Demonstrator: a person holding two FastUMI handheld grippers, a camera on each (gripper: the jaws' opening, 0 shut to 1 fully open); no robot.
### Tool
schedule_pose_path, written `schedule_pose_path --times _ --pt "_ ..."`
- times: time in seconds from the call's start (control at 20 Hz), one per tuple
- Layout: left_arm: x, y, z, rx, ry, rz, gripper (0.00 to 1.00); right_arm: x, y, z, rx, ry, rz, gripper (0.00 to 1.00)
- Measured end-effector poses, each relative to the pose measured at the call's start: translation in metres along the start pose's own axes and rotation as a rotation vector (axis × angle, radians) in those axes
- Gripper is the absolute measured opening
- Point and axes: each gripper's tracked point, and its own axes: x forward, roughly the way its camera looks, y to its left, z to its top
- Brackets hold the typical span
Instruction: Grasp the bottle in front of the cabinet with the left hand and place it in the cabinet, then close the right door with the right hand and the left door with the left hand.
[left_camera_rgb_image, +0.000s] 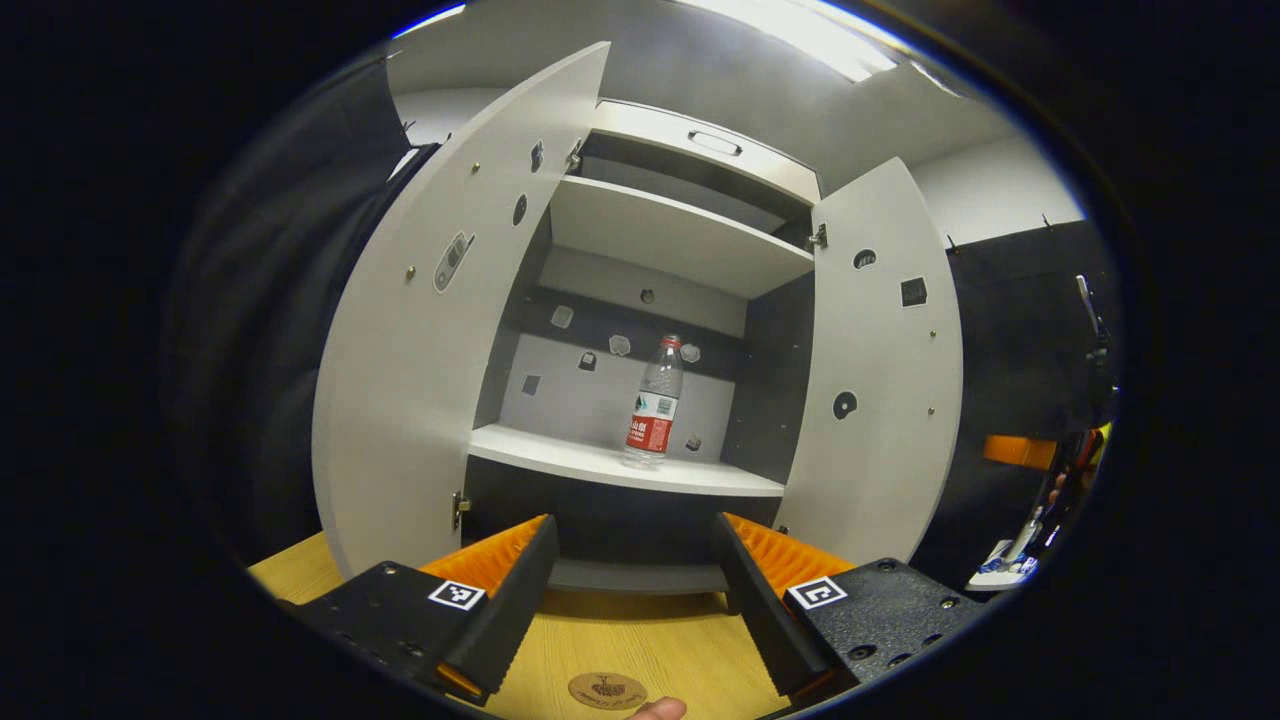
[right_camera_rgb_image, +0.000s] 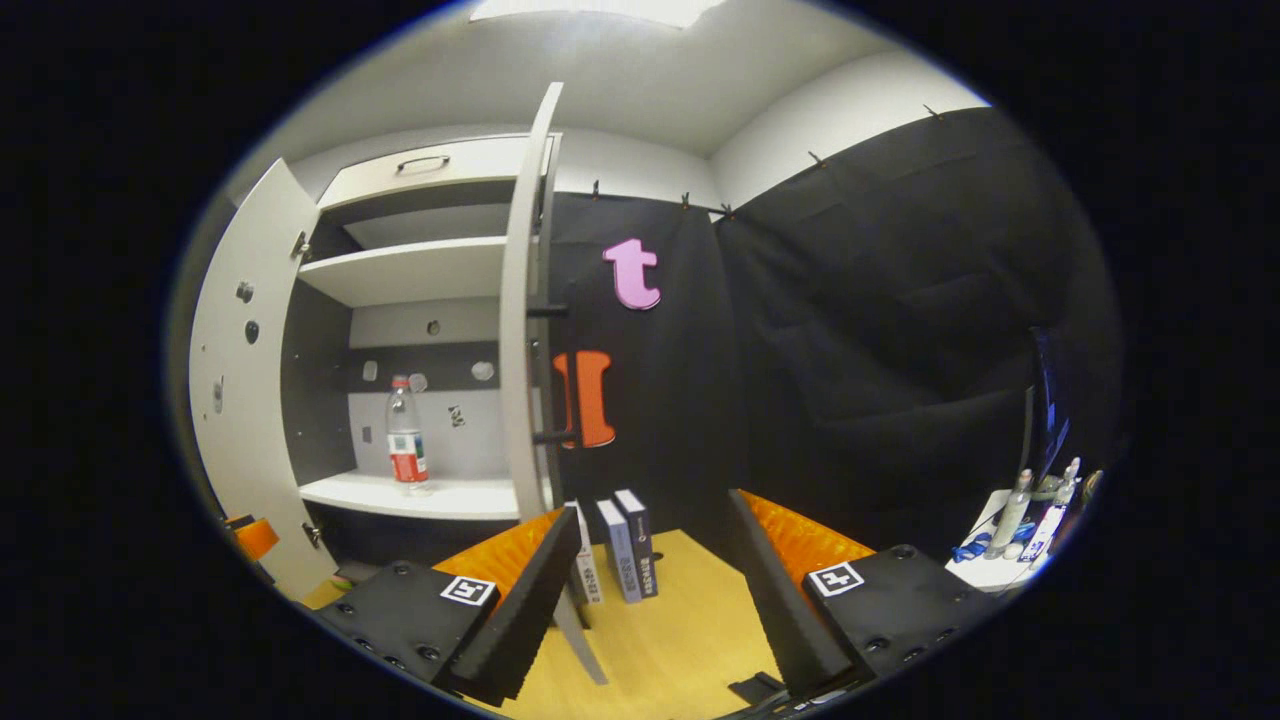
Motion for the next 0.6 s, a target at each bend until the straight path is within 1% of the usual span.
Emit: schedule_pose_path --times 0.05,0.1,0.15,0.2,0.3,0.4,0.45,0.55,0.6 --pt "0.000 0.000 0.000 -0.001 0.002 0.000 0.95 0.011 -0.010 0.015 -0.017 -0.030 -0.020 0.93" --pt "-0.001 0.002 0.000 0.003 0.005 0.004 0.97 0.024 -0.017 0.026 -0.032 -0.051 -0.040 0.97" --pt "-0.003 0.003 0.000 0.009 0.005 0.009 0.95 0.036 -0.021 0.034 -0.041 -0.054 -0.053 0.97" --pt "-0.004 0.006 0.002 0.010 0.001 0.014 0.95 0.047 -0.021 0.036 -0.037 -0.044 -0.054 0.98" --pt "-0.013 0.009 0.002 -0.008 -0.012 0.022 0.95 0.066 -0.007 0.042 -0.029 -0.035 -0.029 0.98" --pt "-0.014 0.013 0.000 -0.026 -0.015 0.036 0.95 0.079 0.003 0.039 -0.036 -0.016 -0.009 0.98" --pt "-0.014 0.015 -0.002 -0.032 -0.015 0.041 0.95 0.082 0.008 0.036 -0.036 -0.007 0.003 0.98" --pt "-0.013 0.018 -0.004 -0.036 -0.013 0.049 0.95 0.084 0.009 0.033 -0.040 -0.008 0.000 0.98" --pt "-0.012 0.019 -0.004 -0.035 -0.012 0.051 0.95 0.085 0.010 0.035 -0.040 -0.015 0.001 0.88"
